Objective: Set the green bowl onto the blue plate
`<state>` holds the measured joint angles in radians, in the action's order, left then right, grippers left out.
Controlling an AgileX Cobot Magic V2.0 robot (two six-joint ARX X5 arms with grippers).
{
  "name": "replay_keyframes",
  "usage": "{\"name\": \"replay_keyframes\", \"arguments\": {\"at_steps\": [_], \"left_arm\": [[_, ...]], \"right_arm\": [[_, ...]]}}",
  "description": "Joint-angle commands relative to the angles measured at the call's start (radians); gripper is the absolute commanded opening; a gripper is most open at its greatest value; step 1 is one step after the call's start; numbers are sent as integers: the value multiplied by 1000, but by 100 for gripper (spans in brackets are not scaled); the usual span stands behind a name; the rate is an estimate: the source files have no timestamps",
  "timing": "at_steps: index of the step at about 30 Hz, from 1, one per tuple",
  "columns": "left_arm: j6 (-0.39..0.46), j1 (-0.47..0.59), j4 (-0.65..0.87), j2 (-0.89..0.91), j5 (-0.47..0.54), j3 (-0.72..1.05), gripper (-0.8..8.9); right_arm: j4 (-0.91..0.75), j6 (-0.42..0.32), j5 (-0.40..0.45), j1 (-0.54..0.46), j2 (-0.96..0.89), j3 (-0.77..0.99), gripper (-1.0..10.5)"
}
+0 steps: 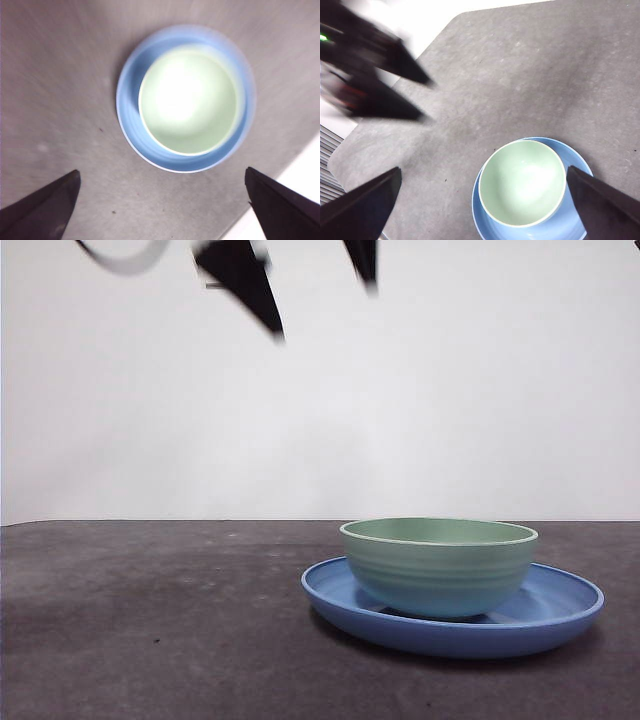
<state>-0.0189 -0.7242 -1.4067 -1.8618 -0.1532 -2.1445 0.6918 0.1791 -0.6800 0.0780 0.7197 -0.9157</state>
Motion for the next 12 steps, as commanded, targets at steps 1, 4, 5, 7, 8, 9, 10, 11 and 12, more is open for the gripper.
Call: {"name": "replay_keyframes", "arguments": {"at_steps": [1, 4, 5, 7, 8, 9, 10, 11, 12], "left_arm": [[16, -6, 4, 81, 4, 1, 530], [16, -3, 21, 226, 4, 70, 530], [16, -3, 45, 287, 4, 122, 530], [13, -3, 129, 424, 4, 276, 530], [6, -3, 171, 478, 4, 346, 530], [4, -3, 208, 525, 4, 408, 530], [2, -2, 254, 580, 4, 482, 530], [-1, -2, 292, 626, 4, 544, 530], [-5, -1, 335, 678, 4, 613, 530]], "right_arm": [[-11, -12, -1, 2, 4, -14, 615], [-10, -12, -1, 2, 4, -14, 615], [-10, -12, -1, 2, 4, -14, 615], [-10, -12, -1, 2, 5, -14, 615], [-10, -12, -1, 2, 5, -14, 615], [-10, -12, -1, 2, 5, -14, 615], [-10, -12, -1, 2, 5, -14, 615], [-10, -12, -1, 2, 5, -14, 615], [-10, -12, -1, 2, 5, -14, 615]]}}
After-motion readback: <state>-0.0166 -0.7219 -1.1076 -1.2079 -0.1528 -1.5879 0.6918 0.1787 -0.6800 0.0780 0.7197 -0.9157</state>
